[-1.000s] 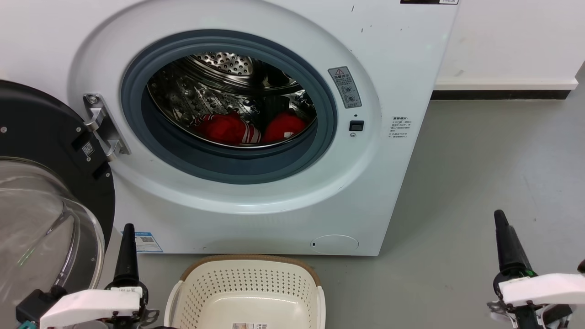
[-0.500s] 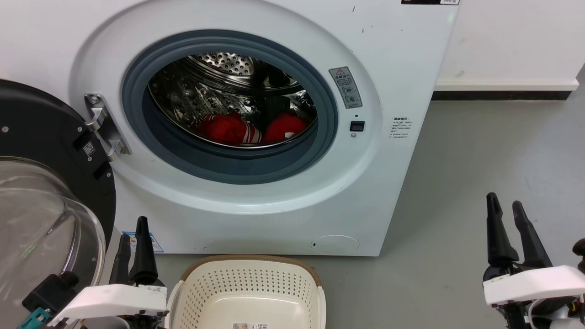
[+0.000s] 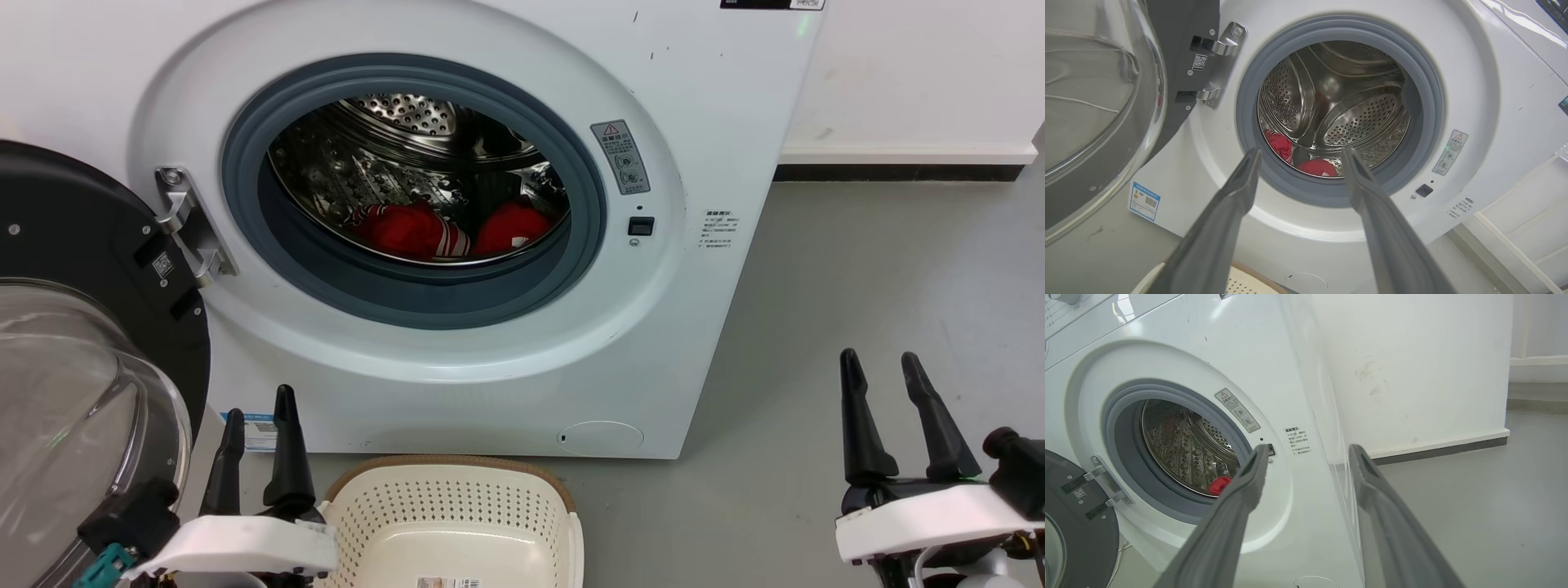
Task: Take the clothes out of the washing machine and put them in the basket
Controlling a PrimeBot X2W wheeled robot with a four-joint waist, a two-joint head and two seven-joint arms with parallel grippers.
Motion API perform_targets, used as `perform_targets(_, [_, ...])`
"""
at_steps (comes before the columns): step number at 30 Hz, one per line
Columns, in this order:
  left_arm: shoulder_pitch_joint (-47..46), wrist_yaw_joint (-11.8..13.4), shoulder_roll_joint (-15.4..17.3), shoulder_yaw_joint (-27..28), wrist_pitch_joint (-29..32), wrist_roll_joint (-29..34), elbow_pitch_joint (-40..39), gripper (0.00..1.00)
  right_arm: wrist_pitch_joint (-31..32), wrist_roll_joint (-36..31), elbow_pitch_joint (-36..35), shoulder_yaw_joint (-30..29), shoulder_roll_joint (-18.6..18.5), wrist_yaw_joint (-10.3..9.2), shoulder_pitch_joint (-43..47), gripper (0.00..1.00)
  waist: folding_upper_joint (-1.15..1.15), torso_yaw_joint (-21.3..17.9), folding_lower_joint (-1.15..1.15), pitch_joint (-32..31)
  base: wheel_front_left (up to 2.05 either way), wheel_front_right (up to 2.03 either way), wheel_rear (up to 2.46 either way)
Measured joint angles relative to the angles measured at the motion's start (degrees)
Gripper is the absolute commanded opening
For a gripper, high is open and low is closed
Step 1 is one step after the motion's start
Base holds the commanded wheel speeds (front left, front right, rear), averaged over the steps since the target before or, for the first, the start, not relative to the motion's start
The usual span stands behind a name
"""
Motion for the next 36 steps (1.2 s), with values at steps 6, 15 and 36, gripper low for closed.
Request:
perform_targets(6, [0.5, 1.4, 0.0, -2.2, -1.0, 7.2, -0.8, 1.00, -0.8, -4.7, 0.1, 0.4, 0.0, 0.00, 0.8, 1.00, 0.00, 0.1, 0.00, 0.0, 0.00, 0.00, 0.00])
perform_targets(15, [0.7, 3.9, 0.8, -5.6, -2.2, 15.1, -1.2, 1.00, -2.2, -11.3, 0.5, 0.6, -0.1, 0.01, 1.0, 1.00, 0.00, 0.1, 0.00, 0.1, 0.00, 0.00, 0.00])
perform_targets(36, [1.9, 6.4, 3.1, -10.9, -4.8, 25.1, 1.1, 1.00, -4.7, -24.1, 1.5, 1.5, -0.2, 0.01, 2.2, 1.00, 0.00, 0.1, 0.00, -0.2, 0.00, 0.00, 0.00])
